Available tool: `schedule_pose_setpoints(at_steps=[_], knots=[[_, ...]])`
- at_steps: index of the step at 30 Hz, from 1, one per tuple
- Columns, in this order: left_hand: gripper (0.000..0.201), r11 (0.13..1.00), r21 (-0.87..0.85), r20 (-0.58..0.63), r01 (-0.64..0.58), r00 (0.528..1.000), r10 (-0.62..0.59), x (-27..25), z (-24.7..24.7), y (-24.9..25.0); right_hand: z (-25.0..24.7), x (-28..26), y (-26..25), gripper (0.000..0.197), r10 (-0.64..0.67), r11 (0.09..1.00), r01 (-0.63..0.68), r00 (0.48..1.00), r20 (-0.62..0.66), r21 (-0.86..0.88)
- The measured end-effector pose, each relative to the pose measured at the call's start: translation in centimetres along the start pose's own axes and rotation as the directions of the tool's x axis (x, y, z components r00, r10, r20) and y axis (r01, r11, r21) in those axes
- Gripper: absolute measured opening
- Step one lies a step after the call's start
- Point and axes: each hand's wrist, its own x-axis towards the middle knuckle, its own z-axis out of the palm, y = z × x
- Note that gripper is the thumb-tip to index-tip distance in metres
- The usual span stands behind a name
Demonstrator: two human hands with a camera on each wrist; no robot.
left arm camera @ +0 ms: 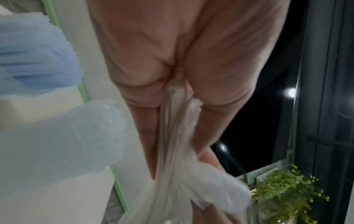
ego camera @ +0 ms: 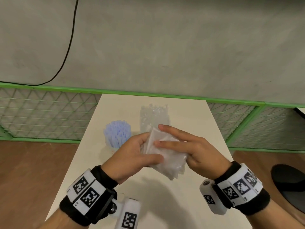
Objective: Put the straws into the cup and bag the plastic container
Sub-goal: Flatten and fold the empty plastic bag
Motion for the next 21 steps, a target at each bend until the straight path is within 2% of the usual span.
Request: schedule_pose_setpoints(at_steps=[2,3,4,5,6,7,9,12,14,16,18,20,21], knots=[[0.038,0.984,0.168,-0.089,-0.059,0.993,0.075,0.1,-0.6,-0.2,-1.0,-0.3,0.2,0.075,0.147,0.952,-0.172,0.982,0.116,0.255],[0.036,0.955,0.285,-0.129,-0.077,0.985,0.118,0.2,-0.8,-0.4,-1.5,-0.4,0.1,0.076,0.243,0.866,-0.287,0.957,0.156,0.41],[0.035,0.916,0.392,-0.155,-0.084,0.976,0.155,0.3,-0.9,-0.5,-1.5,-0.2,0.0,0.069,0.333,0.772,-0.366,0.929,0.161,0.52],[0.034,0.88,0.467,-0.162,-0.087,0.97,0.182,0.5,-0.7,-0.5,-1.1,0.0,-0.2,0.058,0.418,0.723,-0.405,0.901,0.113,0.56],[0.034,0.861,0.499,-0.156,-0.097,0.967,0.199,0.6,-0.4,-0.5,-0.3,0.4,-0.6,0.049,0.479,0.745,-0.419,0.877,0.02,0.519],[0.033,0.855,0.505,-0.145,-0.119,0.965,0.219,0.7,0.1,-0.5,0.6,0.8,-0.8,0.045,0.501,0.8,-0.425,0.862,-0.082,0.423],[0.029,0.867,0.471,-0.136,-0.159,0.959,0.25,0.8,0.8,-0.6,2.5,1.4,-1.3,0.045,0.467,0.88,-0.429,0.861,-0.202,0.205],[0.028,0.954,0.256,-0.129,-0.158,0.972,0.195,0.5,1.3,-0.4,3.5,1.6,-1.2,0.038,0.42,0.906,-0.418,0.867,-0.269,0.066],[0.025,0.968,0.192,-0.135,-0.162,0.973,0.189,0.4,1.1,-0.4,3.3,1.7,-0.9,0.032,0.384,0.918,-0.396,0.884,-0.266,0.009],[0.026,0.964,0.193,-0.125,-0.184,0.97,0.21,0.3,1.0,-0.5,3.0,1.8,-0.6,0.03,0.383,0.923,-0.378,0.886,-0.261,0.074],[0.041,0.958,0.197,-0.12,-0.209,0.965,0.235,0.3,0.7,-0.6,2.9,1.8,-0.1,0.031,0.435,0.897,-0.386,0.856,-0.279,0.214],[0.057,0.953,0.166,-0.105,-0.252,0.957,0.271,0.4,0.5,-0.6,3.4,1.7,0.8,0.036,0.539,0.827,-0.425,0.784,-0.308,0.367],[0.061,0.951,0.132,-0.09,-0.279,0.952,0.292,0.4,0.5,-0.5,3.7,1.7,1.0,0.038,0.616,0.745,-0.429,0.736,-0.28,0.511]])
